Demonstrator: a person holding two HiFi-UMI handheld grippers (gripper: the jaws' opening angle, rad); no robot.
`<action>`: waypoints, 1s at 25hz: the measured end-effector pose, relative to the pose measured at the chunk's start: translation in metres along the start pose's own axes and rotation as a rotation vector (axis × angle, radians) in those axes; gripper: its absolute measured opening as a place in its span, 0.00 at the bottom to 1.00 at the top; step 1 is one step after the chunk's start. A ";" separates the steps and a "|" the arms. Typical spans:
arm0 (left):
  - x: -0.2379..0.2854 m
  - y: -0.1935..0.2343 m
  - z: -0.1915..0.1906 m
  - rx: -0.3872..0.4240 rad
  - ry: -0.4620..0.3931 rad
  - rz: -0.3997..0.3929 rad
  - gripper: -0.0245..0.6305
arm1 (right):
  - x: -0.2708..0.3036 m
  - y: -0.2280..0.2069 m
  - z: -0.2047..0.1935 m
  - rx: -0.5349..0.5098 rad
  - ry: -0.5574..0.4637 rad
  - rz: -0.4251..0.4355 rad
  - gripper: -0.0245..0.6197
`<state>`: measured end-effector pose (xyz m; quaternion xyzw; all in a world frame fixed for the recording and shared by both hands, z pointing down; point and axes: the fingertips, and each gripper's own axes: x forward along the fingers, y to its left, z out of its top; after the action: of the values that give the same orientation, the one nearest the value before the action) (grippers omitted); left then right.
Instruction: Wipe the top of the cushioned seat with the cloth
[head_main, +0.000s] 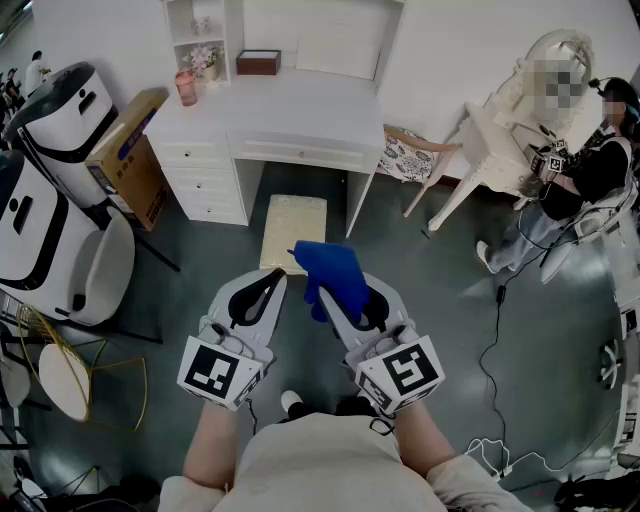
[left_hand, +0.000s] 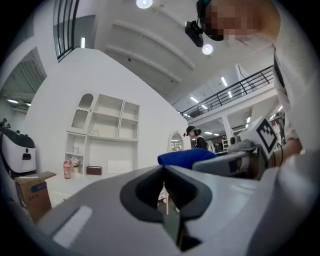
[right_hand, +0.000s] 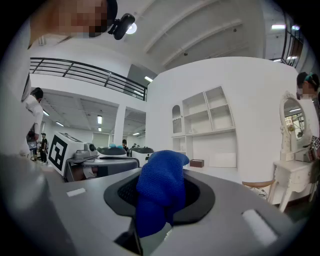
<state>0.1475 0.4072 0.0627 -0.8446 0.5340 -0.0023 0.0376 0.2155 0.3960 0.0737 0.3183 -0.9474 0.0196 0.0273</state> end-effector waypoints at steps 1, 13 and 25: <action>0.000 0.000 -0.001 0.000 0.001 -0.003 0.04 | 0.000 0.000 0.000 0.000 -0.001 0.001 0.25; -0.006 0.011 -0.008 -0.008 0.003 -0.020 0.04 | 0.011 0.009 -0.006 0.004 0.006 -0.012 0.25; 0.032 0.049 -0.029 -0.053 0.013 -0.009 0.04 | 0.048 -0.028 -0.018 0.058 0.004 -0.021 0.26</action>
<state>0.1161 0.3554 0.0868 -0.8476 0.5304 0.0063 0.0120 0.1950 0.3456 0.0952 0.3288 -0.9430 0.0474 0.0202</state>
